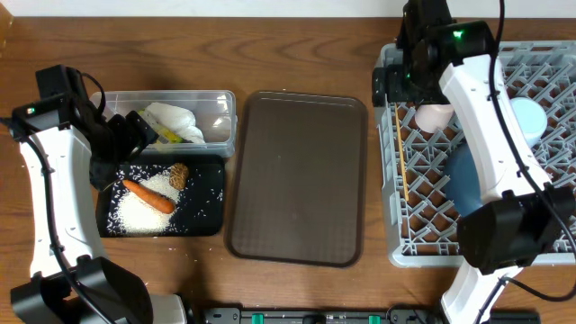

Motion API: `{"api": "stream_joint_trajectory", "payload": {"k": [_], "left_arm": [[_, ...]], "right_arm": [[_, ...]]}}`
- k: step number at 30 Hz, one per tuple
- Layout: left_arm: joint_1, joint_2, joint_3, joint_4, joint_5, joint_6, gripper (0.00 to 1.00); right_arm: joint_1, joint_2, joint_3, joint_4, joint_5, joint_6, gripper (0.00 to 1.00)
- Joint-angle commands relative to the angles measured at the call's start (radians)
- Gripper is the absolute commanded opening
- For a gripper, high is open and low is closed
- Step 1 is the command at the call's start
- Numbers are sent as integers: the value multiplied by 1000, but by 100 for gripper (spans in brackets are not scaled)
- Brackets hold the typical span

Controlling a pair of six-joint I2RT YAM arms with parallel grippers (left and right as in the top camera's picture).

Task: Sort waste into correct bins and load items into the dishwasher rack

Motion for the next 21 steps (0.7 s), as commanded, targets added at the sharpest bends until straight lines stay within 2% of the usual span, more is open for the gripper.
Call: {"api": "stream_joint_trajectory", "payload": {"k": [1,6,10,15,21], "left_arm": [[4,-15,0,-3,-6,2,98],[4,-15,0,-3,-6,2,98],[4,-15,0,-3,-6,2,98],[4,-15,0,-3,-6,2,98],[4,-15,0,-3,-6,2,98]], "right_arm": [[-18,-128,8,55,-1,38,99],[-18,-299,8,258,5,19,99],[-18,-428,8,316,4,-53,99],[-19,-573,7,289,4,-95,99],[-28,-730,-10,164,7,-106,99]]}}
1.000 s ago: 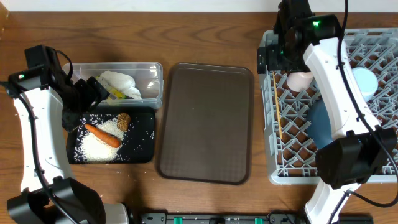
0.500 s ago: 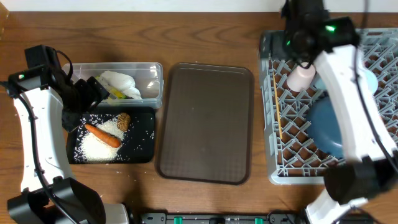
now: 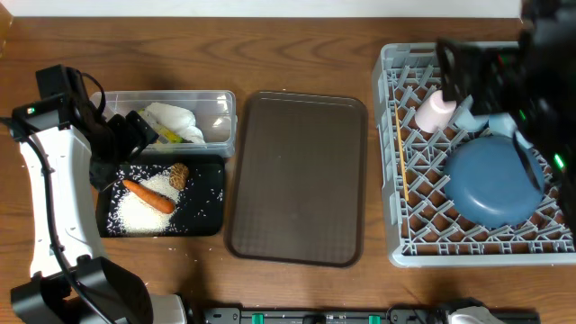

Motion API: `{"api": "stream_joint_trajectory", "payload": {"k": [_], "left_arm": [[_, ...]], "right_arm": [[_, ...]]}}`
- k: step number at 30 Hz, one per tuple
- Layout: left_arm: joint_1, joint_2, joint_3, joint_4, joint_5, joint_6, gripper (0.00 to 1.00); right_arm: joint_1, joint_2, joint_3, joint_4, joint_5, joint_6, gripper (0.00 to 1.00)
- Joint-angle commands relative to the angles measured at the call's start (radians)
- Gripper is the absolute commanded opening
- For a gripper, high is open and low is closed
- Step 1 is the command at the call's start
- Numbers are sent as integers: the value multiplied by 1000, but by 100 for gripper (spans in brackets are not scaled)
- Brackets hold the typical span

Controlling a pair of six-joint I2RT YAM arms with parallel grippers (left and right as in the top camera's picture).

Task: Sort waste into correct bins and load items into the dishwasher rack

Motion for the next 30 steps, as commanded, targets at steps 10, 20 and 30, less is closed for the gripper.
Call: {"api": "stream_joint_trajectory", "payload": {"k": [10,20,30], "left_arm": [[4,-15,1,-3,-6,2,98],[4,-15,1,-3,-6,2,98],[4,-15,1,-3,-6,2,98]], "right_arm": [[-118,-412,-546,186,6,-55,99],[-157,-818,-1317,756,-24,-51,99],[-177,-1091,-1817,1207,-87,-23,99]]}}
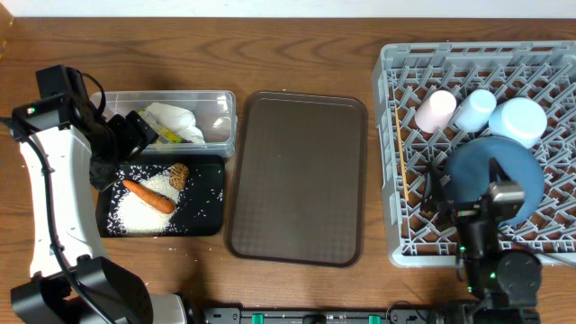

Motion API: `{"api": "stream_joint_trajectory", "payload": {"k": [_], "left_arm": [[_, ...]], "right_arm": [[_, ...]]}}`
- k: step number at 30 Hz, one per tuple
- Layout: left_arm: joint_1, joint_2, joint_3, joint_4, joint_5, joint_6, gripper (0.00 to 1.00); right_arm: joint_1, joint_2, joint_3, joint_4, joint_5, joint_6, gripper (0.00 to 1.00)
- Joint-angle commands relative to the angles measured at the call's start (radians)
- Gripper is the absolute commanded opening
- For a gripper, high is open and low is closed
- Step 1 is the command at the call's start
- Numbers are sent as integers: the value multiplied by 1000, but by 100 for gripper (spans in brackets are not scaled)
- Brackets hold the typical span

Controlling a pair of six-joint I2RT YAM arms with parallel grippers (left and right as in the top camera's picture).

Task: Sort waste into correct bins and load items into the dishwasher rack

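Note:
The grey dishwasher rack (396, 243) at the right holds a pink cup (434, 110), a small pale blue cup (474, 109), a larger pale blue cup (522, 121), a dark blue bowl (477, 171) and a wooden stick (400, 157). A clear bin (216, 112) holds white waste (175, 121). In front of it, a black bin (209, 211) holds rice, a carrot (148, 195) and a brown scrap (179, 175). My left gripper (133, 133) hovers at the clear bin's left end. My right gripper (443, 196) sits low over the rack's front; neither gripper's jaws can be read.
A brown serving tray (297, 180) lies between the bins and the rack with nothing on it. Loose rice grains dot the table around the black bin. The right arm's base stands at the front right corner.
My right arm was stretched, blurred, over the far part of the rack; now it is folded back at the rack's front edge. All three cups show uncovered. The left arm has not moved.
First my right arm reached over the rack's far left corner by the pink cup, covering part of the rack. Then it was blurred over the far middle. Now it is drawn back to the front. The left arm, bins and brown tray stayed the same throughout.

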Motion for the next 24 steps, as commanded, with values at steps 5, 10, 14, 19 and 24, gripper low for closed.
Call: {"api": "stream_joint_trajectory", "payload": {"k": [5,10,14,19,24], "left_arm": [[4,-15,1,-4,-6,2,98],[4,-15,1,-4,-6,2,98],[4,-15,1,-4,-6,2,98],[4,-15,1,-3,-6,2,98],[4,-15,1,-3,-6,2,98]], "right_arm": [[-35,-125,-166,68,-18,50,99],[-52,-171,-227,66,-19,58,99],[-55,-207,-225,-19,-18,58,99],[-57,-216,-225,-106,-14,53,99],[-57,-216,-225,-135,-8,54,99]]}}
